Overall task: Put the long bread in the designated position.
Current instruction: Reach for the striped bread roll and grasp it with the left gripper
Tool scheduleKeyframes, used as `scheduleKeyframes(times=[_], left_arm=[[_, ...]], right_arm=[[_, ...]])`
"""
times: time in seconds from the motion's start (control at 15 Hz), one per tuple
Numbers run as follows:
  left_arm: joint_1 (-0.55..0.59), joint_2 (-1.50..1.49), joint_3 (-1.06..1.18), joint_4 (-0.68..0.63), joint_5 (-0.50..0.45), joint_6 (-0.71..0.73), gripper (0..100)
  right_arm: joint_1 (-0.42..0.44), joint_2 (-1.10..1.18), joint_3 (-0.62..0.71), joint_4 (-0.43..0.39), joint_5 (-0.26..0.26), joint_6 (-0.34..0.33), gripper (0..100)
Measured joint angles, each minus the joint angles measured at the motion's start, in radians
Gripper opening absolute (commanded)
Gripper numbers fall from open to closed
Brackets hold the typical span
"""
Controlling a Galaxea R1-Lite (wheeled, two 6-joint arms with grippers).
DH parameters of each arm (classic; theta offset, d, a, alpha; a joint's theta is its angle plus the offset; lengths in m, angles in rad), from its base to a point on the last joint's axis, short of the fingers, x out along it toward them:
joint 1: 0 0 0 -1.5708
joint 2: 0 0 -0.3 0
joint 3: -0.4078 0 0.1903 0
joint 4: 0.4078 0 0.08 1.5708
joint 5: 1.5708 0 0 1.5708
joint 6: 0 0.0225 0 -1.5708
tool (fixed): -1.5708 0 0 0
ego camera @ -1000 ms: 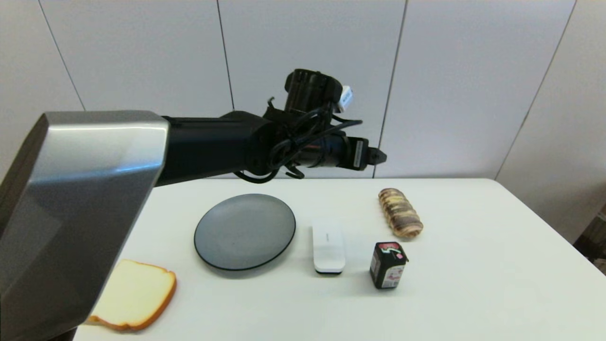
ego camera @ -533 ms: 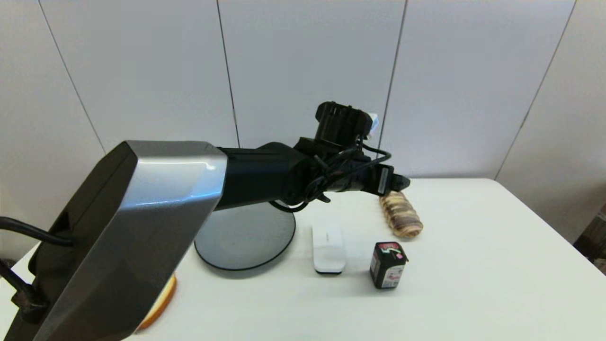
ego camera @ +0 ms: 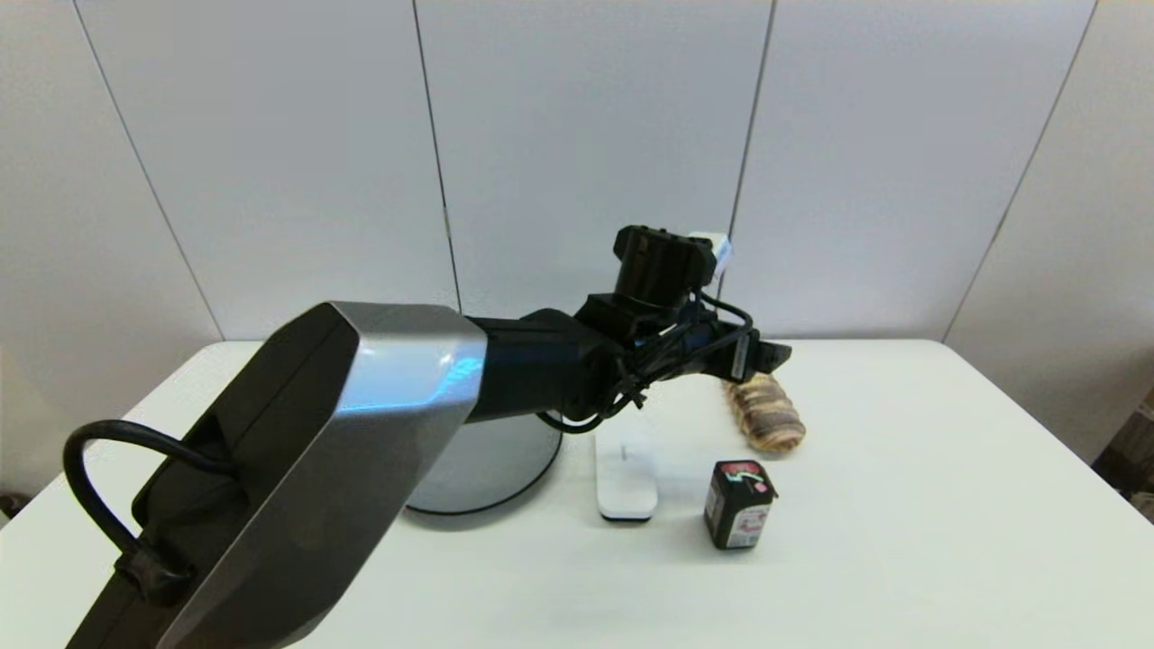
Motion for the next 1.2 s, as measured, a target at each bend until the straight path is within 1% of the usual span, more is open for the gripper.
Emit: scheduleKeyframes(times=[0.2, 0.47, 0.73, 0.87, 1.2], left_arm=[[0.000, 0.014, -0.002, -0.008, -0.005, -0.002, 100], [-0.008, 0.049, -0.004, -0.147, -0.059, -0.012, 100], [-0.026, 0.111, -0.003, -0.187, -0.062, -0.019, 100], [-0.029, 0.141, -0.003, -0.238, -0.063, -0.014, 100], [-0.035, 0.192, -0.008, -0.253, -0.064, -0.003, 100]], right_arm=[[0.000, 0.000, 0.000, 0.000, 0.001, 0.000, 100], [0.000, 0.000, 0.000, 0.000, 0.001, 0.000, 100], [0.000, 0.000, 0.000, 0.000, 0.001, 0.000, 100], [0.000, 0.000, 0.000, 0.000, 0.001, 0.000, 100], [0.000, 0.000, 0.000, 0.000, 0.001, 0.000, 100]])
